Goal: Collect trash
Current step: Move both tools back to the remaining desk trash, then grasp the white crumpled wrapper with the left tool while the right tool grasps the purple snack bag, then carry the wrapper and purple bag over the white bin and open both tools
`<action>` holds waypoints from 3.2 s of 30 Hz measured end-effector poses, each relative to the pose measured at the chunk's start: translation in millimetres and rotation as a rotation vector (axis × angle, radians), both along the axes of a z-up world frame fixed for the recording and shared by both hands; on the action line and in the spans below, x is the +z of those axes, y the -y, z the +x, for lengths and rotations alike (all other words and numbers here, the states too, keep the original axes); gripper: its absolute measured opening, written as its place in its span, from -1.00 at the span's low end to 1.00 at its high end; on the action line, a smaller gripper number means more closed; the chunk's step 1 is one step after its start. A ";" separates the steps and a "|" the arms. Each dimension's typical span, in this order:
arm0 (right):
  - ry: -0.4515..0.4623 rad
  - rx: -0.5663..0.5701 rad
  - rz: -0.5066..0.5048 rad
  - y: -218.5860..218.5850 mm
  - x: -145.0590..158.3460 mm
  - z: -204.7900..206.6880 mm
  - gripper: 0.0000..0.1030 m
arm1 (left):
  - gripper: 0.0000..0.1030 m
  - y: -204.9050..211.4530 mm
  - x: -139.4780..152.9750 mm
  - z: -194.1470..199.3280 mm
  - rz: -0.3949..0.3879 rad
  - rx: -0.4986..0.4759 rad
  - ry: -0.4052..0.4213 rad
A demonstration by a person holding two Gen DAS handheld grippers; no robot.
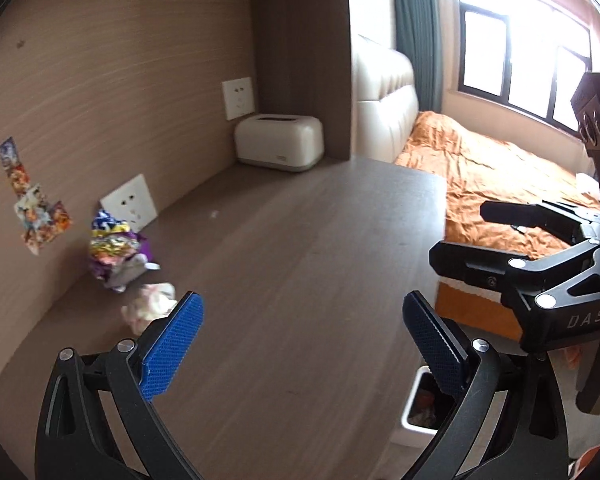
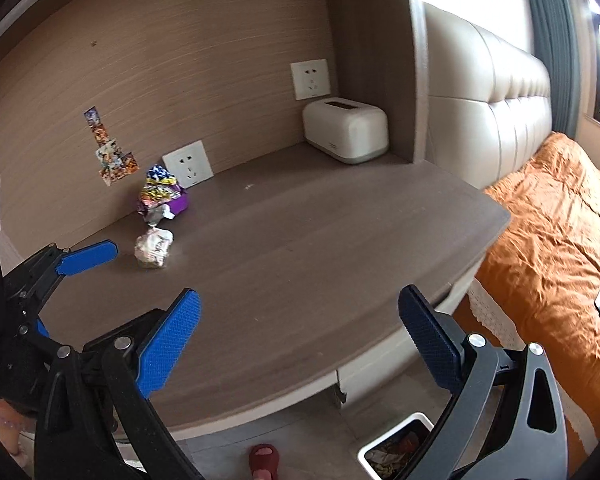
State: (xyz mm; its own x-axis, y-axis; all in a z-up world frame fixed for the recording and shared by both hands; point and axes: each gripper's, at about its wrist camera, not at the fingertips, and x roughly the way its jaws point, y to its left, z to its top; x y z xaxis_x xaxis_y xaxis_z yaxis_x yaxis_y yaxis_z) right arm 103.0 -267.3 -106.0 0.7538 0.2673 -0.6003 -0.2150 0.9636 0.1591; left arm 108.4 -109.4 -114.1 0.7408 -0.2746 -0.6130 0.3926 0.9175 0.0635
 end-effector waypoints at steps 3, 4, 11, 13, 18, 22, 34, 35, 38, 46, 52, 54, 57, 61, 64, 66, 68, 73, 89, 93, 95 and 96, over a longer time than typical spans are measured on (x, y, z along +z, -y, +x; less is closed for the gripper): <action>0.022 0.064 -0.014 -28.7 9.1 19.4 0.91 | 0.90 -26.0 -0.2 10.3 0.027 0.041 0.018; 0.028 0.086 -0.021 -37.5 11.3 25.9 0.91 | 0.90 -33.9 -1.6 15.3 0.037 0.049 0.014; 0.054 0.243 -0.063 -105.4 16.6 80.2 0.91 | 0.90 -67.0 -16.8 50.5 0.087 0.059 0.014; 0.041 0.278 -0.066 -119.9 12.5 96.3 0.91 | 0.90 -74.5 -22.5 61.5 0.088 0.045 0.001; -0.008 0.345 -0.078 -158.1 -7.8 143.0 0.91 | 0.90 -91.2 -36.7 86.8 0.082 0.007 -0.034; -0.067 0.366 -0.056 -177.9 -25.8 175.8 0.92 | 0.90 -101.1 -48.6 104.9 0.059 -0.034 -0.093; -0.205 0.443 -0.102 -234.7 -66.3 239.9 0.83 | 0.24 -112.4 -77.7 144.5 0.040 -0.028 -0.239; -0.209 0.462 -0.089 -236.2 -67.5 239.7 0.69 | 0.14 -111.9 -79.5 146.4 0.040 -0.024 -0.245; -0.183 0.481 -0.097 -240.8 -66.6 234.3 0.41 | 0.09 -108.7 -81.7 148.0 0.047 -0.014 -0.235; -0.152 0.486 -0.092 -230.1 -61.6 221.1 -0.06 | 0.02 -106.0 -78.8 143.0 0.047 0.014 -0.222; -0.119 0.474 -0.071 -213.5 -46.8 205.9 -0.11 | 0.02 -104.5 -65.5 130.9 0.041 0.028 -0.202; -0.112 0.469 -0.066 -203.8 -41.2 197.5 -0.12 | 0.02 -101.8 -61.3 126.8 0.049 0.032 -0.188; -0.096 0.460 -0.070 -197.4 -33.1 193.1 -0.13 | 0.02 -101.6 -53.0 118.6 0.055 0.034 -0.174; -0.077 0.446 -0.067 -181.0 -20.7 174.5 -0.13 | 0.02 -94.6 -42.5 101.3 0.066 0.029 -0.152; -0.070 0.433 -0.066 -176.1 -19.2 174.9 -0.13 | 0.02 -90.0 -36.6 89.0 0.071 0.020 -0.137; -0.062 0.415 -0.061 -166.9 -14.1 164.1 -0.13 | 0.02 -90.4 -32.0 84.3 0.075 0.008 -0.124; -0.053 0.398 -0.058 -155.6 -11.2 162.1 -0.13 | 0.02 -86.6 -26.3 74.9 0.079 -0.005 -0.114; -0.031 0.334 -0.043 -114.4 1.5 131.4 -0.13 | 0.02 -53.3 -10.0 40.8 0.087 -0.059 -0.086; -0.007 -0.029 -0.002 57.7 20.6 -16.2 -0.13 | 0.02 72.7 2.4 -26.3 0.088 -0.337 -0.038; -0.014 -0.123 -0.005 90.2 15.5 -53.4 -0.14 | 0.02 99.9 -4.9 -34.0 0.083 -0.411 -0.060; -0.026 -0.172 -0.003 103.7 11.6 -70.3 -0.14 | 0.02 128.2 -6.6 -42.0 0.082 -0.448 -0.071; -0.034 -0.200 -0.002 112.1 8.2 -79.5 -0.14 | 0.02 136.7 -10.0 -45.0 0.083 -0.472 -0.078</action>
